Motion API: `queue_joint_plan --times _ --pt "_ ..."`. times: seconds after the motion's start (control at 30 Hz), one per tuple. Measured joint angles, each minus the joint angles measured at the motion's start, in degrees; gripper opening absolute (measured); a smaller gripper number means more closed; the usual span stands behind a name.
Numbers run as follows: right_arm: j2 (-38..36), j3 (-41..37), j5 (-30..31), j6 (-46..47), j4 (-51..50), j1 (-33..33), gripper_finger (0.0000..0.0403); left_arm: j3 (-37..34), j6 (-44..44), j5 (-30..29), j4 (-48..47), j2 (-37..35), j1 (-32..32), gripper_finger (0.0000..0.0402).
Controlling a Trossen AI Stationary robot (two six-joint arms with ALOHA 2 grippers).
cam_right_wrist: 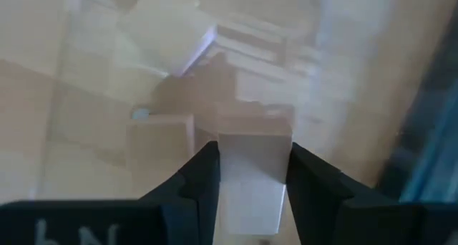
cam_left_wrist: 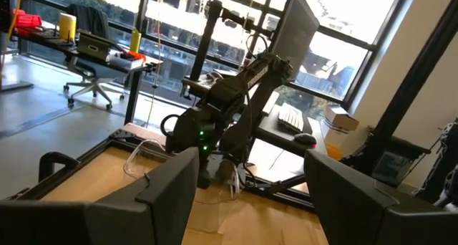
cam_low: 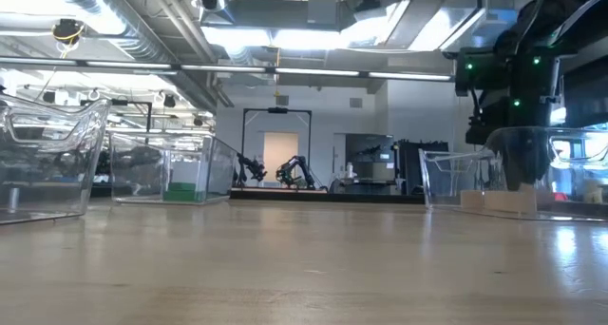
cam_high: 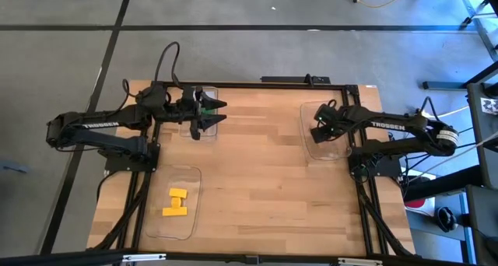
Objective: Sort & place blocks by color
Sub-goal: Put the brown block into the top right transparent bin, then return to Home Position
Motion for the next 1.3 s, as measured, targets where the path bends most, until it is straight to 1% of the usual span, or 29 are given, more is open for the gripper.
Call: queue_joint_plan --times 0.27,0.33,0.5,0.63,0.77,0.83,1.0,1.07,1.17,1.3 --pt "0.1 -0.4 -8.7 1.2 6.6 0.0 0.0128 0.0 0.0 0.0 0.0 0.0 0.0 0.0245" --pt "0.1 0.0 -8.9 1.2 6.1 0.0 0.0128 0.0 0.0 -0.1 0.0 0.0 0.0 0.0245" --pt "0.1 -0.1 -7.0 1.9 2.2 0.0 0.0128 0.0 0.0 -0.1 0.0 0.0 0.0 0.0245" --pt "0.0 -1.3 -8.8 4.0 2.5 0.0 0.0128 0.0 0.0 -0.1 0.0 0.0 0.0 0.0245" --pt "0.1 -1.7 -8.9 6.1 2.6 0.0 0.0131 0.0 0.0 -0.1 0.0 0.0 0.0 0.0245" --pt "0.0 -1.7 -8.9 6.0 3.3 0.0 0.016 0.0 0.0 -0.1 0.0 0.0 0.0 0.0245" --pt "0.1 -1.2 -11.0 5.4 3.5 0.0 0.0266 0.0 0.0 -0.1 0.0 0.0 0.0 0.0245" --pt "0.0 -0.1 -11.1 3.8 2.4 0.0 0.0294 0.0 0.0 -0.1 0.0 0.0 0.0 0.0245" --pt "-0.2 3.1 -10.9 1.0 -1.3 0.0 0.0312 0.0 0.0 0.0 0.0 0.0 0.0 0.0245" --pt "-2.9 8.9 -10.9 -3.5 -3.8 0.4 0.0313 0.0 -1.1 0.0 0.0 0.0 0.0 0.0245"
